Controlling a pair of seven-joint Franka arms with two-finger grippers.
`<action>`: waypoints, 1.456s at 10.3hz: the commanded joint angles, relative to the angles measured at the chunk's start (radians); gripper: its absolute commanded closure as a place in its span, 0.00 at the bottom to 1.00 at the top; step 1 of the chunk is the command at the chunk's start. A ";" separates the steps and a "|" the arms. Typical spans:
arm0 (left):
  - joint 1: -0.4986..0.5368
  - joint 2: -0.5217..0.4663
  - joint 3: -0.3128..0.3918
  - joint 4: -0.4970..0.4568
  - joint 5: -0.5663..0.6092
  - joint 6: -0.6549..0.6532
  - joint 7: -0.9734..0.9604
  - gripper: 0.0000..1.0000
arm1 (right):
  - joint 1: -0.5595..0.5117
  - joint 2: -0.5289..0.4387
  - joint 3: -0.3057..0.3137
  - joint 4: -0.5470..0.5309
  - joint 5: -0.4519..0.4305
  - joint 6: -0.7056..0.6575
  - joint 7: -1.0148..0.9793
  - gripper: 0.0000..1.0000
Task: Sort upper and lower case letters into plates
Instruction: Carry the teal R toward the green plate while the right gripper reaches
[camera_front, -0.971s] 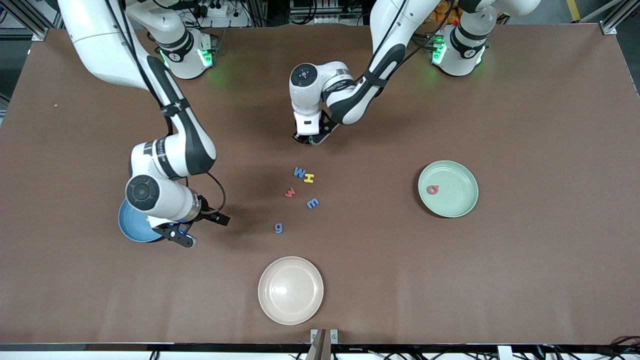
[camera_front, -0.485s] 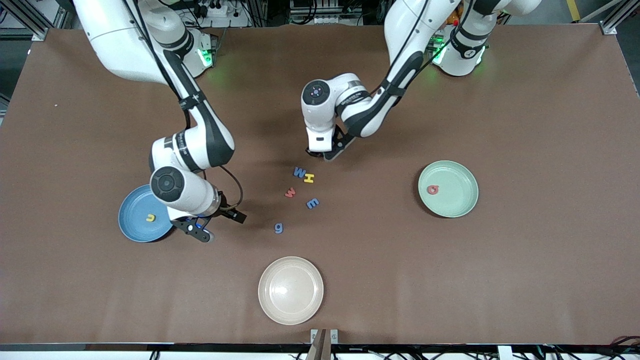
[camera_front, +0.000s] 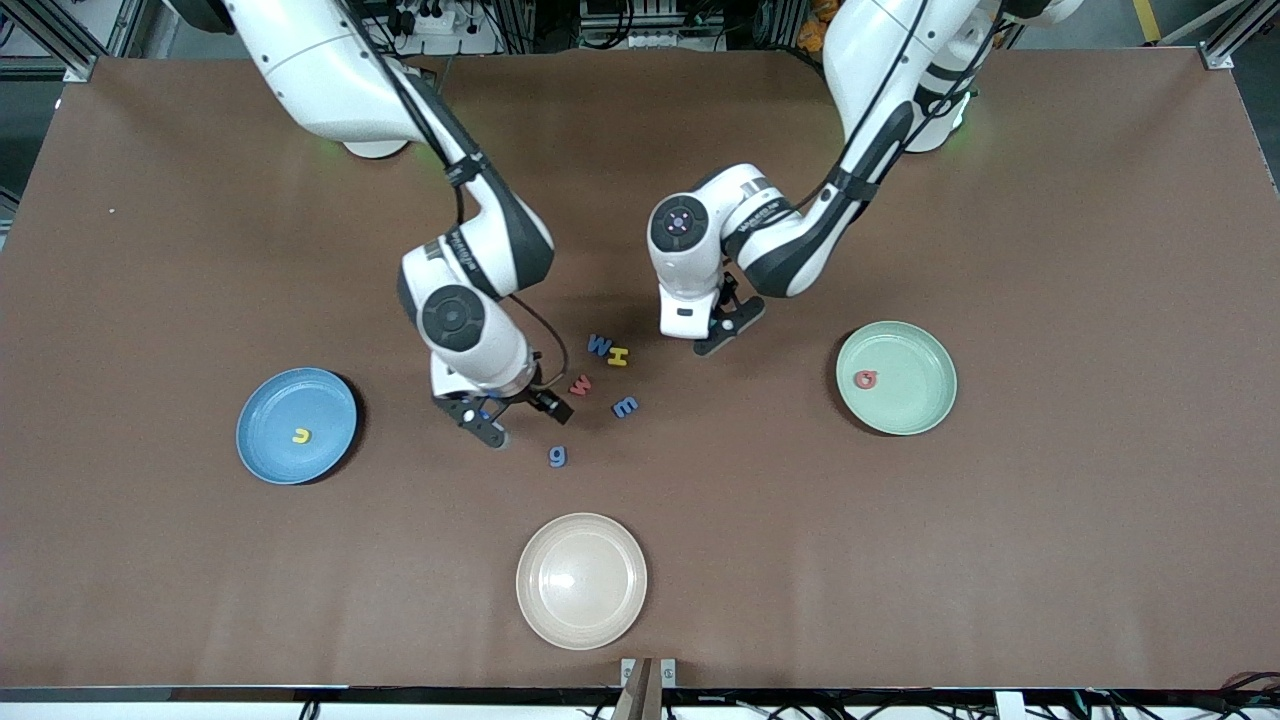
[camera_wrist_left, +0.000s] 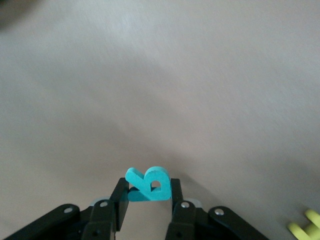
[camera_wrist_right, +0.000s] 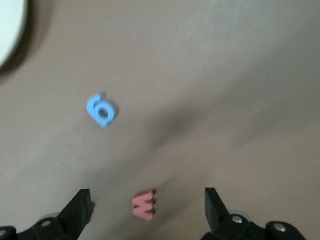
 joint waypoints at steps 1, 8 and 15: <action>0.142 -0.093 -0.056 -0.113 0.012 -0.007 0.182 0.74 | 0.045 0.045 -0.008 -0.002 0.009 0.055 0.065 0.00; 0.471 -0.153 -0.096 -0.239 0.015 0.016 0.764 0.74 | 0.075 0.108 -0.008 -0.005 0.000 0.112 0.047 0.00; 0.572 -0.141 -0.095 -0.270 0.156 0.065 1.004 0.59 | 0.089 0.108 -0.008 -0.011 0.000 0.114 0.045 0.00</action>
